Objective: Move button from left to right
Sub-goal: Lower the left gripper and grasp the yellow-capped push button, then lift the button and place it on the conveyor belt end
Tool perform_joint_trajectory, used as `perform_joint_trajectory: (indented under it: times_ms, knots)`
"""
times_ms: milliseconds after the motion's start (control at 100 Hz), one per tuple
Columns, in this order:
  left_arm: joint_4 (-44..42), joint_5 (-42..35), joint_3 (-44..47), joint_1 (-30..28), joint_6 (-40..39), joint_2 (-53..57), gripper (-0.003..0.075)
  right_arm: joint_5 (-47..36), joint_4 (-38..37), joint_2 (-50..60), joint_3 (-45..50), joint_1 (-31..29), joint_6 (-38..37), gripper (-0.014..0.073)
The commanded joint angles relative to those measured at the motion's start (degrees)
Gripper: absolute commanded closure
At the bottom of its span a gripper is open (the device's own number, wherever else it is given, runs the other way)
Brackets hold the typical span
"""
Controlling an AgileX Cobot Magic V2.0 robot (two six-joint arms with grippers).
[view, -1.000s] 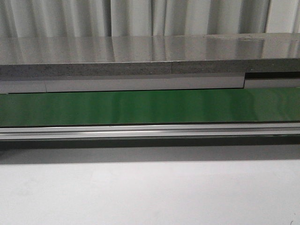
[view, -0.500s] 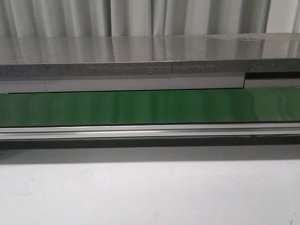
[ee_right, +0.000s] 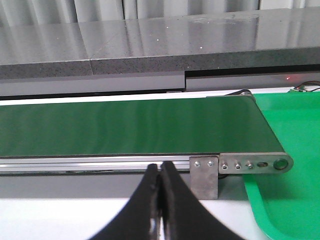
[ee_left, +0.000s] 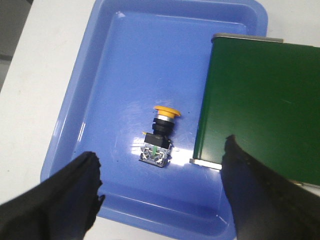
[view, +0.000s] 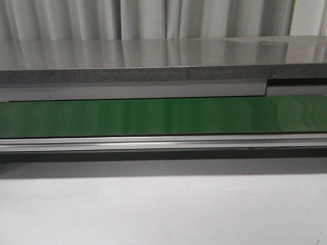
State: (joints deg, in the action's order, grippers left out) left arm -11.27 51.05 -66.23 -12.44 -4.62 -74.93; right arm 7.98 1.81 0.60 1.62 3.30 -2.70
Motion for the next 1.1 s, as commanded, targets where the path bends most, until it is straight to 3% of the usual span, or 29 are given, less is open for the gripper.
perform_joint_trajectory:
  times_ms: [0, 190, 500, 1090]
  knots:
    - [2.1, -3.3, -3.3, -3.0, 2.3, -2.7, 0.0226, -4.8, -0.3, 1.1, -0.9, -0.1, 0.1, 0.066]
    - [2.3, -4.2, -5.5, -6.7, 2.5, -11.9, 0.0226, -4.8, -0.3, 1.1, -0.9, -0.1, 0.1, 0.066]
    - [2.4, -5.2, -5.6, -7.3, 2.5, -22.8, 0.0226, -4.8, -0.3, 1.1, -0.9, -0.1, 0.1, 0.066]
    - [3.6, -7.8, -5.7, -7.5, 2.5, -29.7, 0.0226, -4.8, -0.3, 1.1, -0.9, -0.1, 0.1, 0.066]
